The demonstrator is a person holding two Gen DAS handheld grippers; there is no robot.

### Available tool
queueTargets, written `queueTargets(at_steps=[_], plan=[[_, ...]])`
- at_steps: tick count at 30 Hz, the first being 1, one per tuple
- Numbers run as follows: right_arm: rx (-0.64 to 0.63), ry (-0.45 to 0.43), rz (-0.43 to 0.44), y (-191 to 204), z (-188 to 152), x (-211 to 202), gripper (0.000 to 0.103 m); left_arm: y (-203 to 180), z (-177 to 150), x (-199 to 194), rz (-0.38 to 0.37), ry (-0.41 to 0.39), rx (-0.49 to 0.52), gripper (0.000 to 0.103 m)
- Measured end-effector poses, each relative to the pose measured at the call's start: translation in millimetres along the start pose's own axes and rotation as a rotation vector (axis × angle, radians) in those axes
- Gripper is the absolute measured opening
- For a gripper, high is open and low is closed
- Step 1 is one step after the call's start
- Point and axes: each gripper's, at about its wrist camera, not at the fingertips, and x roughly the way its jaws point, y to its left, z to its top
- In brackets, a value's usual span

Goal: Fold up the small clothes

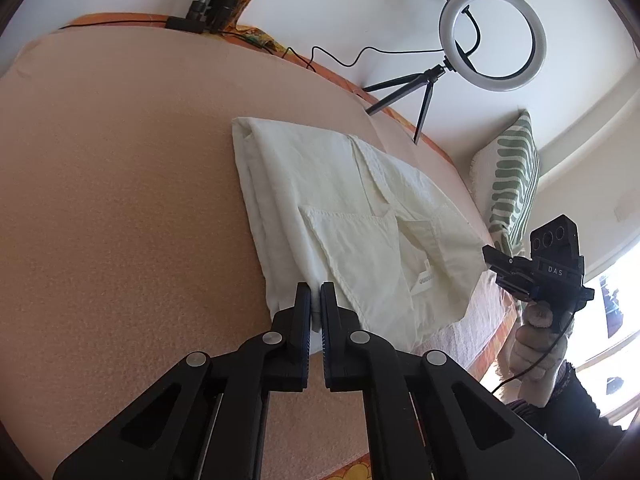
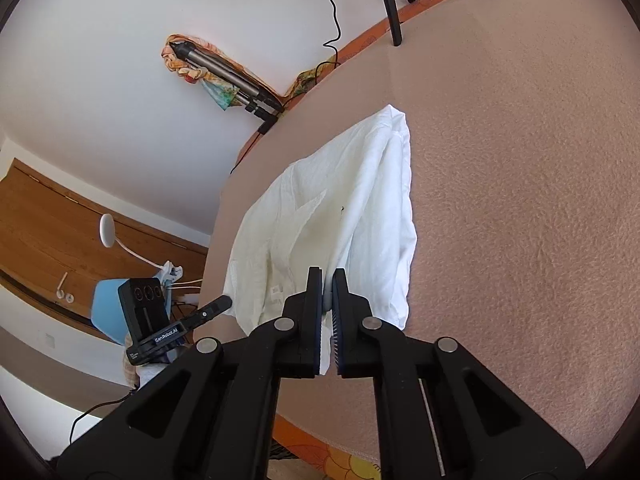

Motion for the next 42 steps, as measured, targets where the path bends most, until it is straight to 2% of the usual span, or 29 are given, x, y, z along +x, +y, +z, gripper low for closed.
queueTargets(at_steps=[5,9,12,14,15,16,17,18,19,21,24,27,29,33,37,39,42], plan=[[-0.011,0.073,-0.158,-17.3,-11.0,17.5,0.005,3.1,-9.5,11.6,0.06,0.039,0.044,0.003],[-0.103,0.083,-0.238,-7.7,-14.2,19.5,0.005,0.4,-12.2,11.8,0.085,0.052,0.084,0.003],[-0.182,0.088,-0.27,6.1,-15.0,14.1,0.005,-1.6,-9.1,4.0,0.097,0.064,0.12,0.003],[-0.248,0.078,-0.273,18.7,-14.1,4.6,0.006,-2.9,-3.3,-6.9,0.097,0.043,0.132,0.003],[-0.283,0.062,-0.287,24.8,-13.7,-0.7,0.011,-3.8,0.2,-12.2,0.096,0.031,0.139,0.003],[-0.309,0.042,-0.287,29.2,-12.2,-6.2,0.022,-5.4,4.0,-17.1,0.1,0.017,0.149,0.003],[-0.321,0.018,-0.284,31.6,-9.6,-10.8,0.03,-7.9,8.6,-21.3,0.109,-0.001,0.16,0.008],[-0.32,-0.009,-0.282,32.5,-5.7,-13.9,0.046,-10.2,13.2,-24.1,0.117,-0.018,0.168,0.013],[-0.313,-0.03,-0.275,32.3,-0.9,-15.8,0.05,-12.0,17.9,-25.7,0.12,-0.032,0.169,0.017],[-0.295,-0.069,-0.258,30.5,10.0,-16.0,0.05,-15.2,27.7,-25.5,0.109,-0.063,0.166,0.031],[-0.311,-0.098,-0.276,34.0,27.7,-7.2,0.05,-23.0,44.2,-16.6,0.107,-0.094,0.18,0.032],[-0.387,-0.108,-0.299,48.6,47.3,11.6,0.043,-32.0,62.0,0.8,0.128,-0.112,0.217,0.032],[-0.422,-0.103,-0.298,58.4,62.6,30.0,0.043,-36.2,74.4,14.0,0.135,-0.119,0.225,0.032],[-0.499,-0.029,-0.334,72.1,86.8,78.7,0.041,-46.8,92.2,47.6,0.162,-0.084,0.298,0.032],[-0.553,0.065,-0.406,67.6,87.6,121.8,0.039,-40.8,96.5,72.7,0.191,-0.035,0.318,0.032],[-0.569,0.098,-0.432,60.8,82.3,134.4,0.039,-29.7,92.9,83.1,0.207,-0.002,0.312,0.032],[-0.542,0.106,-0.416,50.1,80.4,139.6,0.039,-17.0,85.1,88.1,0.18,-0.004,0.307,0.032]])
